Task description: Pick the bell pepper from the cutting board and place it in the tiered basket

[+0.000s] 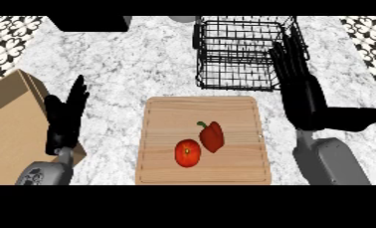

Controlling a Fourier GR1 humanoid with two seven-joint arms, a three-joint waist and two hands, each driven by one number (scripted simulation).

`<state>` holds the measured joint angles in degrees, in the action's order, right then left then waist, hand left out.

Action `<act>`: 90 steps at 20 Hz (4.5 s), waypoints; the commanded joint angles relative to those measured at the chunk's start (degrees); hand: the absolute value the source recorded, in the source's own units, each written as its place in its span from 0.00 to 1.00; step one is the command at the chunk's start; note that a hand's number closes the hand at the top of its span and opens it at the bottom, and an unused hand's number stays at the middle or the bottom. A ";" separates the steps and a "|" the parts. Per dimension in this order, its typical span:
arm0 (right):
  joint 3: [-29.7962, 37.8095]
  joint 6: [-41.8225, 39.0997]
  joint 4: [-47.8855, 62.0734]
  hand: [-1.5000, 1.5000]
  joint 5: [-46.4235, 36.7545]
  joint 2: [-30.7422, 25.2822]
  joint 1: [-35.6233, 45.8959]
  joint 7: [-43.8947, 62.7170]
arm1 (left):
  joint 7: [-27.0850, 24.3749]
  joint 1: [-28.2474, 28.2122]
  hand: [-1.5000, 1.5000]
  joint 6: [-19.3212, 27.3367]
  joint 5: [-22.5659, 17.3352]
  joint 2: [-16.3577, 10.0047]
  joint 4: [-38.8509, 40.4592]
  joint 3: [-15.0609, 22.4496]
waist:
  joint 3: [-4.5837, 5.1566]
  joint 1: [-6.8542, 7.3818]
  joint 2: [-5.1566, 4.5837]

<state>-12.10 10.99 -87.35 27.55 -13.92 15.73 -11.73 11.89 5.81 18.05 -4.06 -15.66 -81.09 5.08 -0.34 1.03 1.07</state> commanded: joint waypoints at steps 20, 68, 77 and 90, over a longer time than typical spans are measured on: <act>4.10 -68.09 24.00 0.00 21.47 -16.82 14.26 8.29 | -9.38 5.14 0.50 1.45 6.02 8.21 -6.80 9.34 | 0.21 0.05 -1.61; -15.67 -62.95 -22.04 0.00 -61.24 -11.81 13.68 14.74 | -9.99 0.57 0.50 -4.44 8.73 9.33 -8.98 3.42 | 0.32 -0.66 -1.11; -18.24 -58.05 -17.65 0.00 -71.54 -14.22 15.55 0.54 | -9.26 2.97 0.50 -5.73 9.41 10.53 -6.65 2.59 | 0.33 -0.68 -1.11; -15.76 -51.36 -10.87 0.00 -83.69 -7.38 10.20 -2.10 | -9.03 3.27 0.50 -4.30 13.24 13.10 -6.87 2.66 | 0.34 -0.89 -1.07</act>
<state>-27.95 -41.45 -100.26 -52.92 -23.53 27.12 -12.80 2.73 9.27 12.94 7.38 -3.87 -88.08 6.84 0.00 0.15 -0.01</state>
